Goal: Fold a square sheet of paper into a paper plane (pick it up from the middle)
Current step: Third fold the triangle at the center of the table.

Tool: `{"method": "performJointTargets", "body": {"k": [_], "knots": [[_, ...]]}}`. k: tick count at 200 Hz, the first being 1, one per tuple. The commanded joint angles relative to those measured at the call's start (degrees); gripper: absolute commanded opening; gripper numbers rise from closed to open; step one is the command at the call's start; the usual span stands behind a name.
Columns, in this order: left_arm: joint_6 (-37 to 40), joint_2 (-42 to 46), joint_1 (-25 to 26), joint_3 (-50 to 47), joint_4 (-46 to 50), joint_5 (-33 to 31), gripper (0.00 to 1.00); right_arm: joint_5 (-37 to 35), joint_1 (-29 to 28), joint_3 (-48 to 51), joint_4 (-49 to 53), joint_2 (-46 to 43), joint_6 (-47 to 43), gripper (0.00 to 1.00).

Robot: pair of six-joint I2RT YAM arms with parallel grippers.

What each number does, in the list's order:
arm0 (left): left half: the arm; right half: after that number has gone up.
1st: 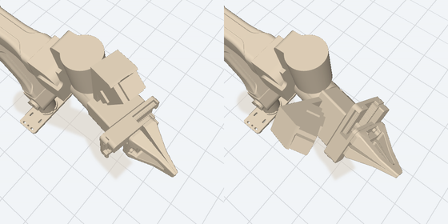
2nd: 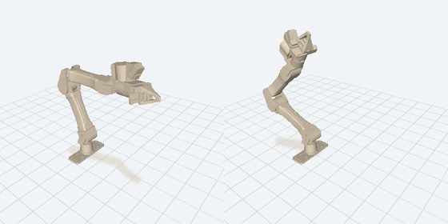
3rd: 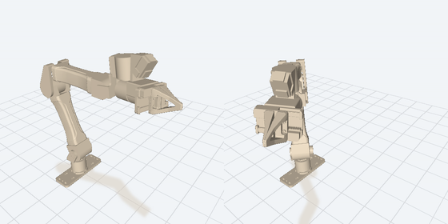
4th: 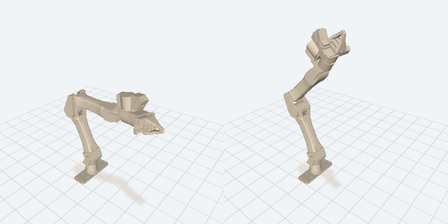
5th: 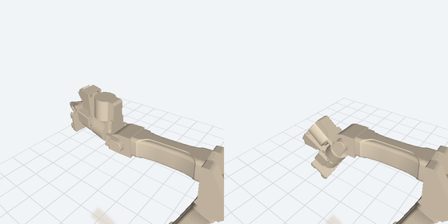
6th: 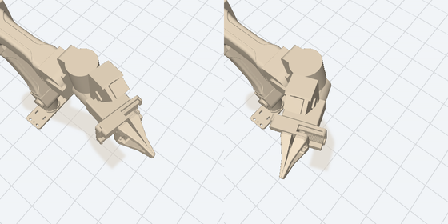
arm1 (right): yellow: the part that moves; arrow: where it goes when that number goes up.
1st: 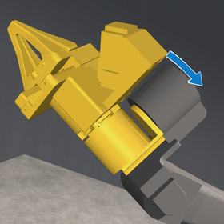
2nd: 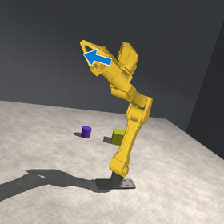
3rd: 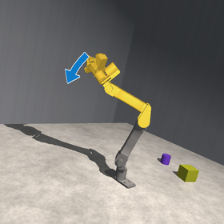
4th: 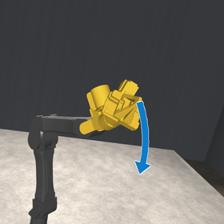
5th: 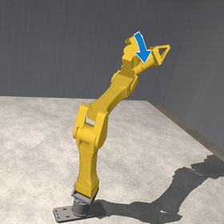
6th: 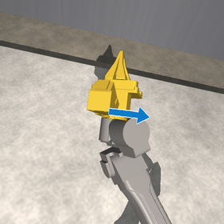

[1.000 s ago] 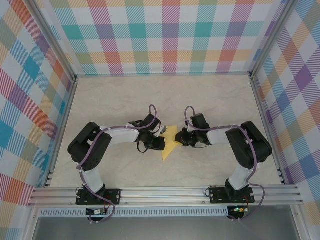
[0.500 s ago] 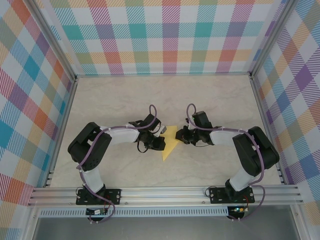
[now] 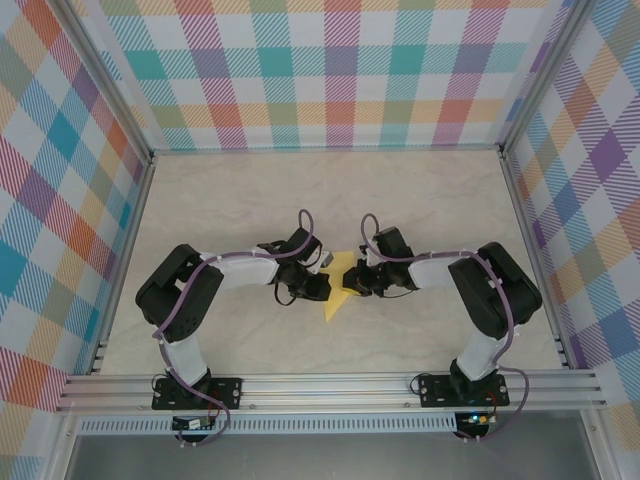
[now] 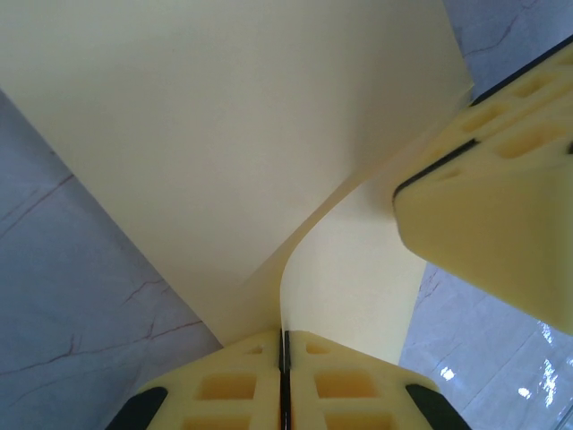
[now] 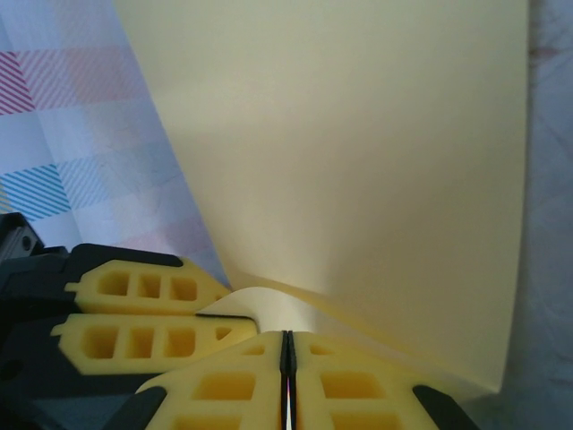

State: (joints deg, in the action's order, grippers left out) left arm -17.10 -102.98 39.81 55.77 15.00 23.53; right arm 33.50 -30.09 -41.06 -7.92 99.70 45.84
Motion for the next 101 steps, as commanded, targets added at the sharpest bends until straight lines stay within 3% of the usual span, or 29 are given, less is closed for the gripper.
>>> {"method": "performJointTargets", "body": {"k": [1,29,82,101], "knots": [[0.69,-1.65,-0.26,0.2,3.11,-1.19,0.09,-2.14,-0.42,-1.93,2.75,0.86,-2.47,0.1],[-0.18,-0.21,-0.27,0.41,3.49,-1.84,0.13,-6.57,-0.59,-1.27,7.1,1.73,-4.64,0.09],[-8.06,10.79,-0.26,1.5,7.79,-13.43,0.44,-6.69,-0.73,-1.39,6.82,2.46,-4.01,0.09],[-11.95,14.56,-0.26,0.12,7.32,-14.28,0.43,-6.76,-0.8,-1.58,7.13,2.44,-4.1,0.09]]}}
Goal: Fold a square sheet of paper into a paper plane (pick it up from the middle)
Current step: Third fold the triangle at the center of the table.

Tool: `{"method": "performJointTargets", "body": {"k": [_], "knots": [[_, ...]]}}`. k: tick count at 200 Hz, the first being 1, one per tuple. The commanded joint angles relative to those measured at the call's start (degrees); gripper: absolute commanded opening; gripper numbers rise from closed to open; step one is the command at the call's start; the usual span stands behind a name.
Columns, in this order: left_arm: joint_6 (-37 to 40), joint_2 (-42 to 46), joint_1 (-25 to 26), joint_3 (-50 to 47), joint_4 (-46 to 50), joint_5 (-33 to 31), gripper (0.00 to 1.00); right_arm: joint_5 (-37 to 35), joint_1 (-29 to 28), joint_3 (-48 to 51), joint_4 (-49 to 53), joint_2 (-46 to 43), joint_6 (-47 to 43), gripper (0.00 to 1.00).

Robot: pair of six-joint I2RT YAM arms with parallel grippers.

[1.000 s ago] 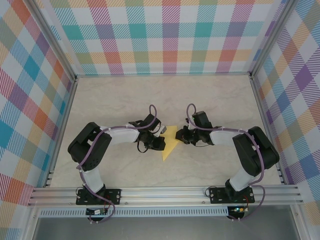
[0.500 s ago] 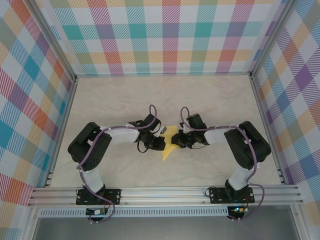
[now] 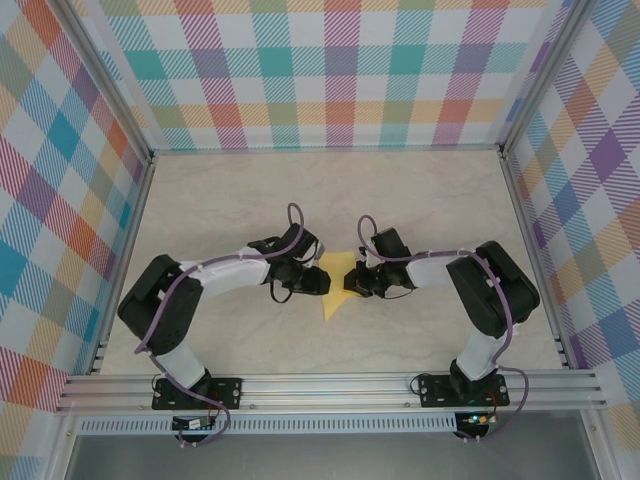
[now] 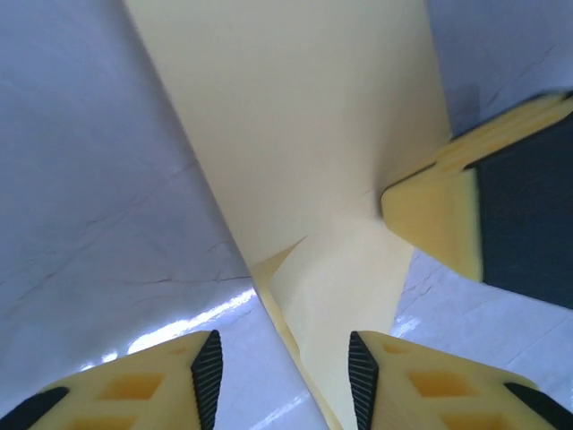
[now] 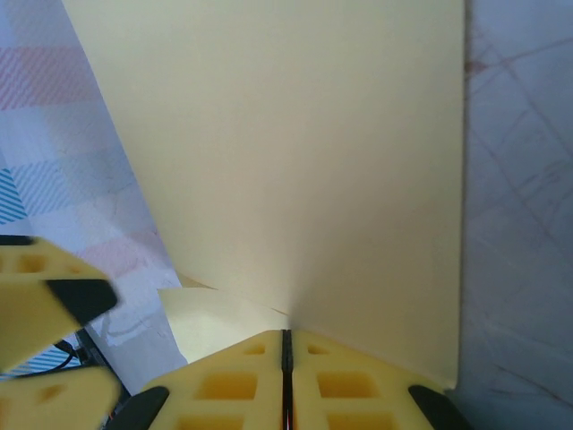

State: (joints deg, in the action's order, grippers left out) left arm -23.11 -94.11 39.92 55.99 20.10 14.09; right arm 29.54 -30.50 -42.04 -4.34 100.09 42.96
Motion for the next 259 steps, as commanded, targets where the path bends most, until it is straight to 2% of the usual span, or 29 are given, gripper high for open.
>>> {"method": "performJointTargets", "body": {"k": [1,30,62,83,111,157,209,259], "knots": [[-6.18,5.86,-0.37,-0.27,2.01,-4.58,0.42,-2.81,-0.36,-0.59,3.59,2.04,-1.21,0.09],[-12.86,7.83,0.12,-3.43,-6.32,4.86,0.25,-3.64,-0.35,-0.58,4.5,1.93,-1.12,0.09],[-19.56,3.95,2.23,-5.01,-14.74,12.18,0.14,-3.95,-0.4,-0.41,4.5,1.8,-0.65,0.09],[-22.49,1.28,3.56,-6.28,-19.93,14.36,0.13,-4.05,-0.38,-0.49,4.58,1.93,-0.6,0.09],[-23.01,-3.22,4.5,-5.7,-20.82,16.43,0.12,-4.12,-0.36,-0.68,4.76,2.18,-0.6,0.09],[-21.98,-6.49,4.94,-6.22,-18.93,15.66,0.12,-4.14,-0.35,-0.76,4.89,2.0,-0.43,0.1],[-18.77,-7.06,4.96,-8.9,-13.93,9.99,0.1,-2.78,-0.35,-2.03,4.87,0.83,-0.5,0.12],[-17.46,-7.52,5.07,-10.41,-13.21,8.0,0.08,-0.29,-0.77,-3.06,4.56,-5.14,-0.23,0.18]]}}
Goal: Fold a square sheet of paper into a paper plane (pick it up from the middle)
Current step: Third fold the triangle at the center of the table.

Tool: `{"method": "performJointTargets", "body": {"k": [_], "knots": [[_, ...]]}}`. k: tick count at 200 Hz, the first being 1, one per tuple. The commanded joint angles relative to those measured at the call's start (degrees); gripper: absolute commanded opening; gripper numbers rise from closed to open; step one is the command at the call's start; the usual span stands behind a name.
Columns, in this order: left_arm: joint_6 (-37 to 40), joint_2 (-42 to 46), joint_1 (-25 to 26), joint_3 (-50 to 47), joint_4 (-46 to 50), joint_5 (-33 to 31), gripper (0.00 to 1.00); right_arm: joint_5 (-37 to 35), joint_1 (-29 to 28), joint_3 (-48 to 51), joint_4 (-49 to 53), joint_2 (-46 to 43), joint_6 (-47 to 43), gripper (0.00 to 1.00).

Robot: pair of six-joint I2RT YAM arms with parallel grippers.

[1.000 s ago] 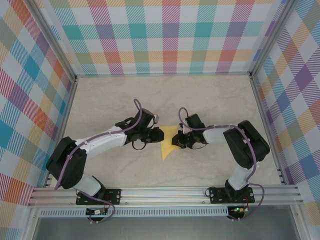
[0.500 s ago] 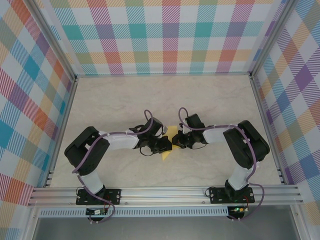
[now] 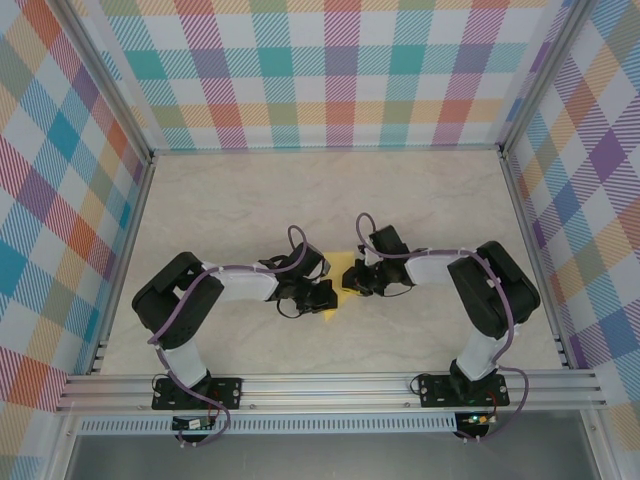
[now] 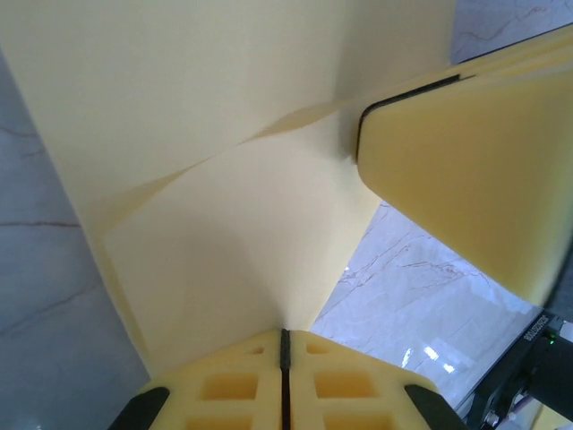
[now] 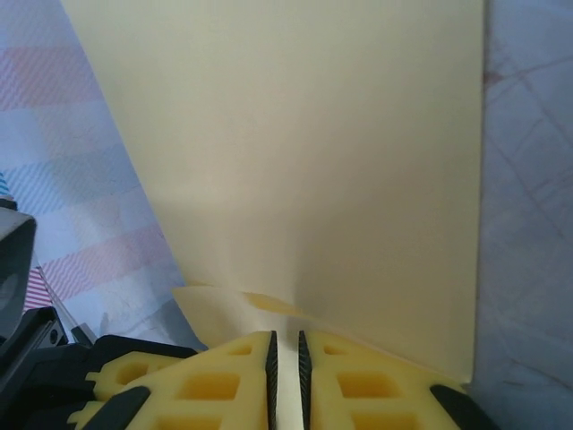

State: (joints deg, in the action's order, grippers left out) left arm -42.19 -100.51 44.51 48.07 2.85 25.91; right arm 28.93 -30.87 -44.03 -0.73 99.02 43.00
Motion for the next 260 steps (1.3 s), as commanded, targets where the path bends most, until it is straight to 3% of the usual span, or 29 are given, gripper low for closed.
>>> {"method": "performJointTargets", "body": {"k": [1,53,173,211,260], "knots": [[1.6,-1.11,0.49,-2.57,4.02,-3.84,0.08,0.33,-0.45,-1.02,0.93,-4.17,-0.28,0.18],[2.24,1.09,0.46,-2.44,4.71,-4.98,0.07,1.76,-3.69,-0.09,-2.0,-3.89,2.08,0.12],[3.5,7.07,0.53,-0.62,7.6,-4.2,0.13,-5.42,-4.42,2.54,-3.23,3.02,3.67,0.07],[-0.29,9.42,0.46,0.77,5.17,-0.53,0.14,-5.68,-4.37,2.27,-2.19,2.77,3.24,0.07],[-4.49,5.89,0.4,-0.44,-0.18,2.04,0.14,-5.98,-4.36,2.11,-1.86,2.69,3.32,0.07]]}}
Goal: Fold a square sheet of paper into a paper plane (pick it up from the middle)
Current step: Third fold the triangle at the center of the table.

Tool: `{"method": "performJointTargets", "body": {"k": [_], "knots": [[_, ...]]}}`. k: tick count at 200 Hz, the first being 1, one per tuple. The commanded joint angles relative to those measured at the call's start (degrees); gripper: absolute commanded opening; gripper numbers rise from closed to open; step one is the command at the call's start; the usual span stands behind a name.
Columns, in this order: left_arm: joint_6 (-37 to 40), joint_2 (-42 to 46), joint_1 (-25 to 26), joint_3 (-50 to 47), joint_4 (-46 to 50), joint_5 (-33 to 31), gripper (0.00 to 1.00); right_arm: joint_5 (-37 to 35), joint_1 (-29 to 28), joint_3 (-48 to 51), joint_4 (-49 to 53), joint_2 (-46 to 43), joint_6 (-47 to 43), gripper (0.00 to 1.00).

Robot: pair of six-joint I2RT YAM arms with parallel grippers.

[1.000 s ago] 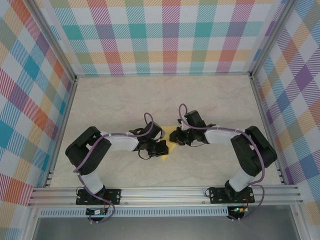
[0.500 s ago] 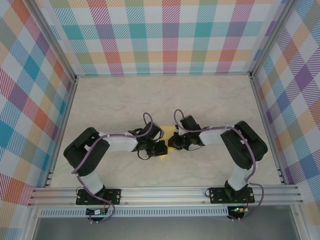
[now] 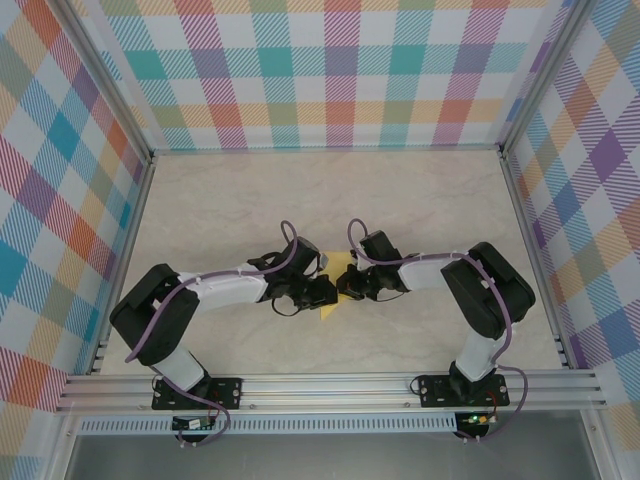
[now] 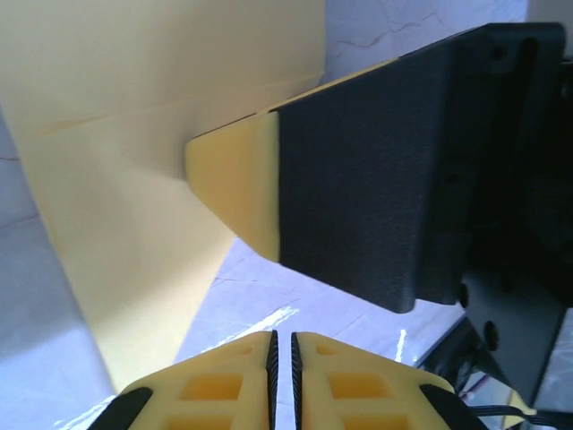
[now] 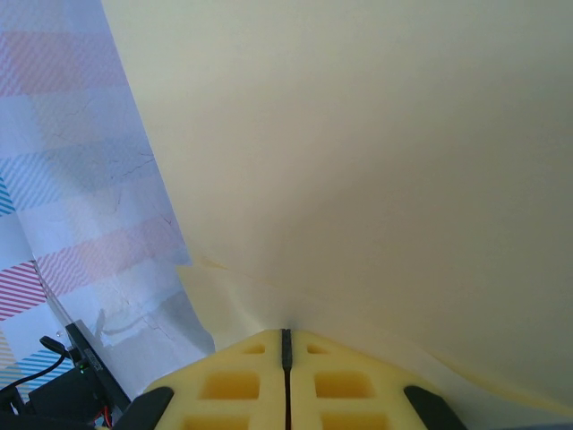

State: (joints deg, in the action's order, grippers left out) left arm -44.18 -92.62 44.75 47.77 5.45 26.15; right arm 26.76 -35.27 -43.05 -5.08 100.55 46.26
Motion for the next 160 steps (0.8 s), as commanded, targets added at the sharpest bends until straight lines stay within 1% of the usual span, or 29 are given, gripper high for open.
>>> {"method": "performJointTargets", "body": {"k": [1,41,70,94,160], "knots": [[-2.54,-2.06,0.11,-0.18,-2.93,1.8,0.14,-3.82,0.03,1.12,2.51,1.15,0.02,0.07],[-4.86,-6.59,-0.03,-2.52,-9.4,2.15,0.14,-3.88,0.05,1.1,3.12,1.28,-0.44,0.07],[-6.24,-9.23,-0.11,-4.69,-10.46,1.32,0.14,-4.2,0.02,0.83,4.2,1.27,-1.04,0.07],[-5.91,-8.55,-0.16,-6.77,-8.47,-0.18,0.14,-4.66,0.03,1.02,4.58,1.18,-1.17,0.07],[-4.27,-2.82,-0.18,-11.34,-4.71,0.46,0.14,-5.91,0.02,0.79,5.6,1.67,-1.78,0.07]]}}
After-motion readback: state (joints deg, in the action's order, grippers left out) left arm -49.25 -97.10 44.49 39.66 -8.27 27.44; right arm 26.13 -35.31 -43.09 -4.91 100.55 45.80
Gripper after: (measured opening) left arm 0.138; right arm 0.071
